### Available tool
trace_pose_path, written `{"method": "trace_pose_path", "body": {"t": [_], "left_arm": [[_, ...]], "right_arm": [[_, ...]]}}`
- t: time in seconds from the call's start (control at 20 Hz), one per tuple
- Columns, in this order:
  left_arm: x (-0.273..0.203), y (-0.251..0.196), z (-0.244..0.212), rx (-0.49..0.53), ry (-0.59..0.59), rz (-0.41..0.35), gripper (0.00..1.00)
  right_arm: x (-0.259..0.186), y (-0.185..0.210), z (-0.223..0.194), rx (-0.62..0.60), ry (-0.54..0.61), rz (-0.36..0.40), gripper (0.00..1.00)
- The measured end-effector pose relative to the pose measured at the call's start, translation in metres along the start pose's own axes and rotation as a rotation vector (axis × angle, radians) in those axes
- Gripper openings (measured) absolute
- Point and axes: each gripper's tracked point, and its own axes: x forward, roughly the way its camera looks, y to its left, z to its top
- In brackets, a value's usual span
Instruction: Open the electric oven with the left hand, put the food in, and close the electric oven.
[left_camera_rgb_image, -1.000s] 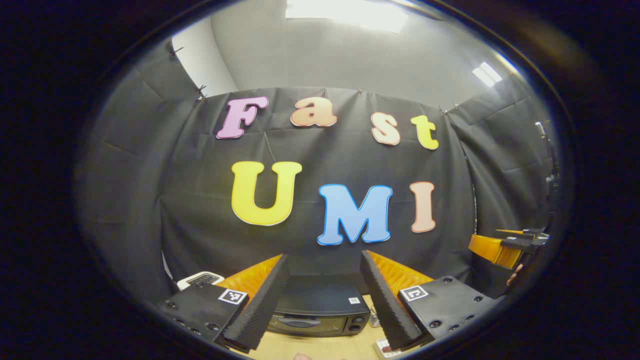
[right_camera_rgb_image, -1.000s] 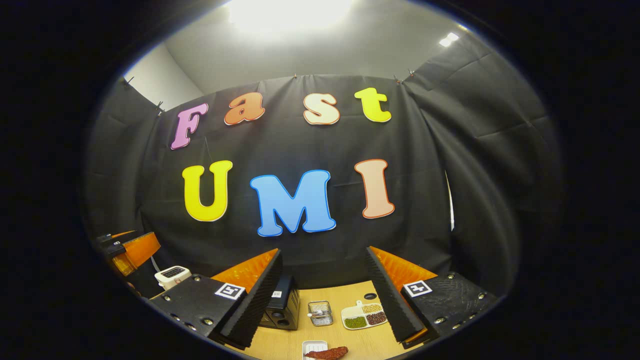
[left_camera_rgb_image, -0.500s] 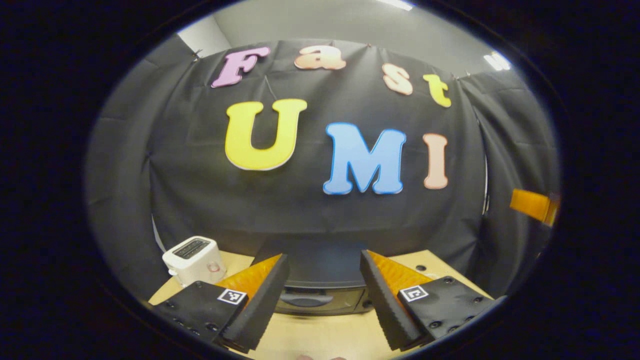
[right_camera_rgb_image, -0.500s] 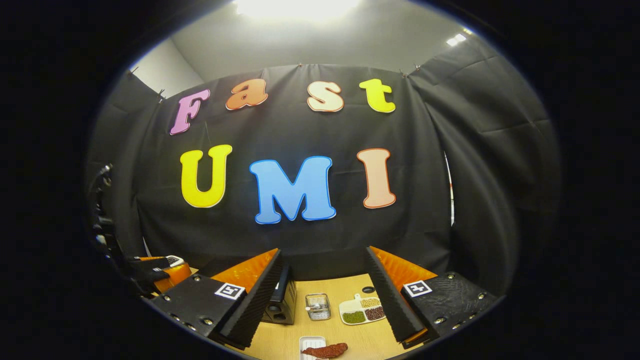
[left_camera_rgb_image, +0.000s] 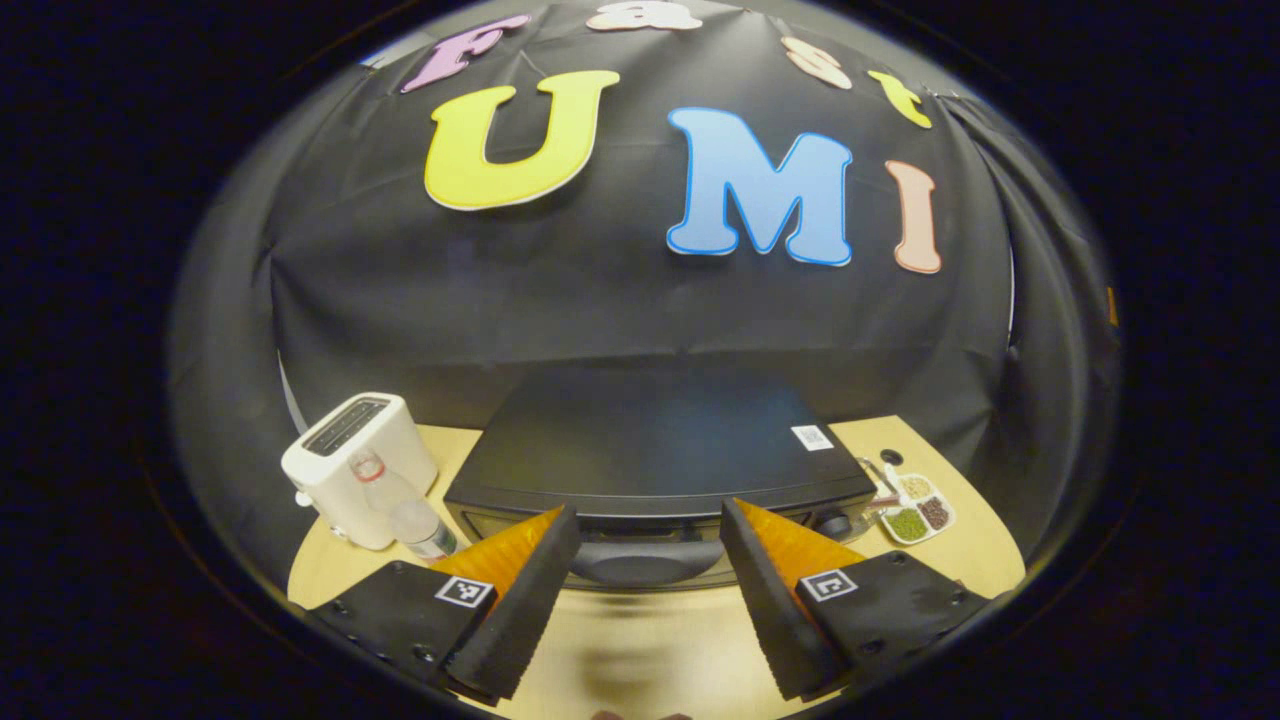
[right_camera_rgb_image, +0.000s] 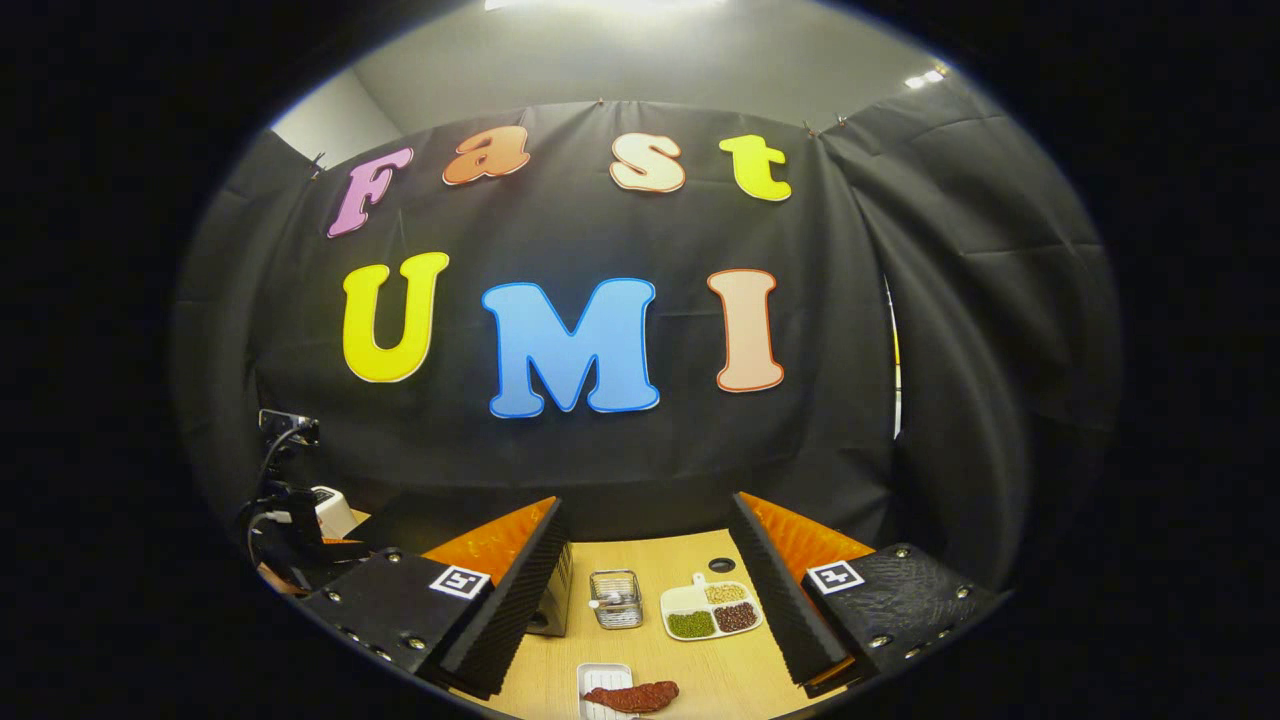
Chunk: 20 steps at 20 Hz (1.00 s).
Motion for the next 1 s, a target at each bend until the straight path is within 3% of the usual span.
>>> {"method": "trace_pose_path", "body": {"t": [0.1,0.2,0.3,0.35,0.4,0.45,0.55,0.6,0.65,0.7,0.75,0.8,1.0], "left_arm": [[0.014,0.002,-0.009,0.003,0.023,0.004,1.0],[0.026,0.005,-0.019,0.015,0.045,0.009,0.92],[0.033,0.006,-0.021,0.04,0.045,0.016,0.96],[0.027,0.007,-0.021,0.04,0.039,0.02,0.92],[0.03,0.006,-0.022,0.042,0.038,0.023,1.0],[0.028,0.006,-0.024,0.043,0.035,0.028,0.96],[0.025,0.006,-0.028,0.041,0.036,0.038,1.0],[0.021,0.006,-0.03,0.041,0.038,0.038,0.92],[0.017,0.006,-0.033,0.039,0.04,0.037,1.0],[0.014,0.006,-0.036,0.037,0.044,0.034,0.92],[0.009,0.006,-0.04,0.036,0.048,0.031,1.0],[0.005,0.005,-0.045,0.034,0.052,0.028,0.96],[-0.011,0.005,-0.065,0.024,0.067,0.023,1.0]], "right_arm": [[0.003,-0.002,-0.002,-0.003,0.007,-0.011,0.99],[0.003,-0.004,-0.004,-0.006,0.015,-0.02,1.0],[0.005,-0.005,-0.005,-0.009,0.019,-0.028,1.0],[0.004,-0.005,-0.005,-0.01,0.02,-0.031,1.0],[0.004,-0.005,-0.006,-0.011,0.02,-0.032,1.0],[0.005,-0.004,-0.006,-0.009,0.019,-0.033,1.0],[0.004,-0.001,-0.005,-0.004,0.018,-0.028,1.0],[0.002,0.0,-0.005,-0.004,0.014,-0.026,0.99],[0.002,0.002,-0.003,-0.003,0.01,-0.021,1.0],[0.0,0.004,-0.003,-0.004,0.007,-0.016,1.0],[-0.001,0.006,-0.003,-0.005,0.005,-0.012,0.99],[-0.002,0.007,-0.003,-0.005,0.004,-0.008,1.0],[-0.01,0.009,-0.005,-0.005,0.01,0.0,1.0]]}}
